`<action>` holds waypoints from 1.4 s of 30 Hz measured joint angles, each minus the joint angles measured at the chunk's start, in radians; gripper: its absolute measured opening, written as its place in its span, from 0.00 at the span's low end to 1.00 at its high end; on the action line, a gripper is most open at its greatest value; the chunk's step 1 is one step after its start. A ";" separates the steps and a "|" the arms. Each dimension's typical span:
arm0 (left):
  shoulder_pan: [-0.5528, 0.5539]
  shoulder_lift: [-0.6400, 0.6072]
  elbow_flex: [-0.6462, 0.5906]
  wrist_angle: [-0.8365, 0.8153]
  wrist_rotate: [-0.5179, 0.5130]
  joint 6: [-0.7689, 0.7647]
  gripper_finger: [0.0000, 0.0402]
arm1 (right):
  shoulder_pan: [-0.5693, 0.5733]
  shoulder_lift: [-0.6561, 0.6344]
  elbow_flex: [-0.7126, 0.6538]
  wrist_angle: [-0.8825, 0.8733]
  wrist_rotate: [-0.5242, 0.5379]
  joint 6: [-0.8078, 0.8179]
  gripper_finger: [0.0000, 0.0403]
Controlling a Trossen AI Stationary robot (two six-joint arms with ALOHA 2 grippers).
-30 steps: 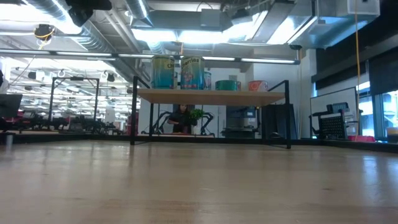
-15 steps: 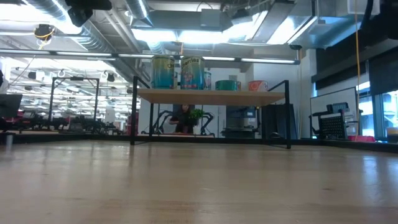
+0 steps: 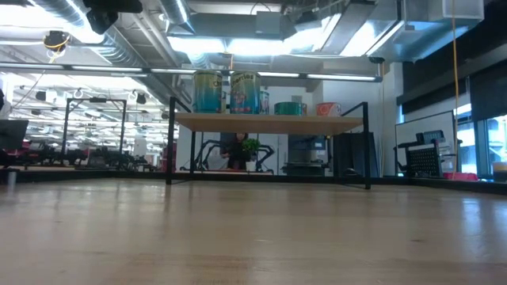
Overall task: Pick and place cans onto a shelf
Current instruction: Put the yellow can on the shelf
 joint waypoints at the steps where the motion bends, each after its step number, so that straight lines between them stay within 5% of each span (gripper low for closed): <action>1: 0.000 0.000 0.000 0.000 0.000 0.000 0.04 | 0.019 0.005 0.000 0.000 0.028 0.000 0.17; 13: 0.000 0.000 0.000 0.000 -0.022 -0.028 0.04 | 0.213 0.188 -0.001 0.141 0.091 -0.002 0.17; 21: 0.000 0.000 0.000 0.000 -0.022 -0.026 0.04 | 0.272 0.341 -0.001 0.229 0.175 0.077 0.17; 32: 0.000 0.000 0.000 0.000 -0.022 -0.026 0.04 | 0.326 0.473 -0.001 0.434 0.169 0.137 0.17; 42: 0.000 0.000 0.000 0.014 -0.022 -0.025 0.04 | 0.378 0.554 0.000 0.445 0.176 0.211 0.17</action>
